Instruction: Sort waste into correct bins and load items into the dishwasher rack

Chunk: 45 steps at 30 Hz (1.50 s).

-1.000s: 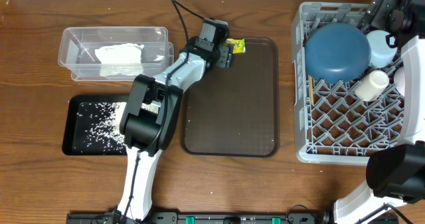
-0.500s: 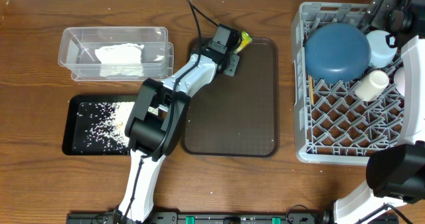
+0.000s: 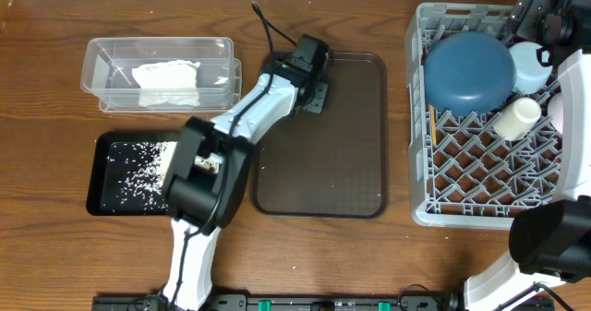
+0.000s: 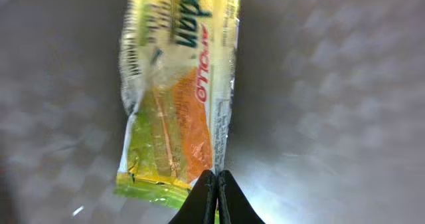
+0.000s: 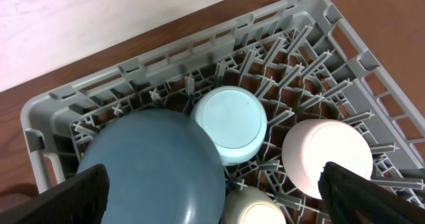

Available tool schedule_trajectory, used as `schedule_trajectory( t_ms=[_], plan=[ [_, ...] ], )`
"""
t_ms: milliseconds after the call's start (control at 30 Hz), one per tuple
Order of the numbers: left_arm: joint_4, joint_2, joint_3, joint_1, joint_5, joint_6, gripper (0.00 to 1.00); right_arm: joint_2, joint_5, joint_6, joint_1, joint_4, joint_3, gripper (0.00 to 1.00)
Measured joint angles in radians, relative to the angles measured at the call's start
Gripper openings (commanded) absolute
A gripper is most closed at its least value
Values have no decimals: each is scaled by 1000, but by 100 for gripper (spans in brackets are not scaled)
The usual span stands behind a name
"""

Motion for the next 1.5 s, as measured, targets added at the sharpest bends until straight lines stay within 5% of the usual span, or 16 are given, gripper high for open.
schedule_trajectory(
  t_ms=[267,467,567,700,867,1133,1500],
  plan=[
    [15,-263,1,72,-49,-211,6,0,0,0,0,0,0,99],
    [14,-302,2,236,-46,-458,7,0,0,0,0,0,0,99],
    [13,-298,2,300,25,-499,24,0,0,0,0,0,0,99],
    [13,-298,2,298,157,-367,48,0,0,0,0,0,0,99],
    [-31,-297,2,187,244,-65,64,0,0,0,0,0,0,99],
    [9,-208,2,-16,105,243,64,0,0,0,0,0,0,99],
    [108,12,2,-52,-9,354,64,0,0,0,0,0,0,99]
  ],
)
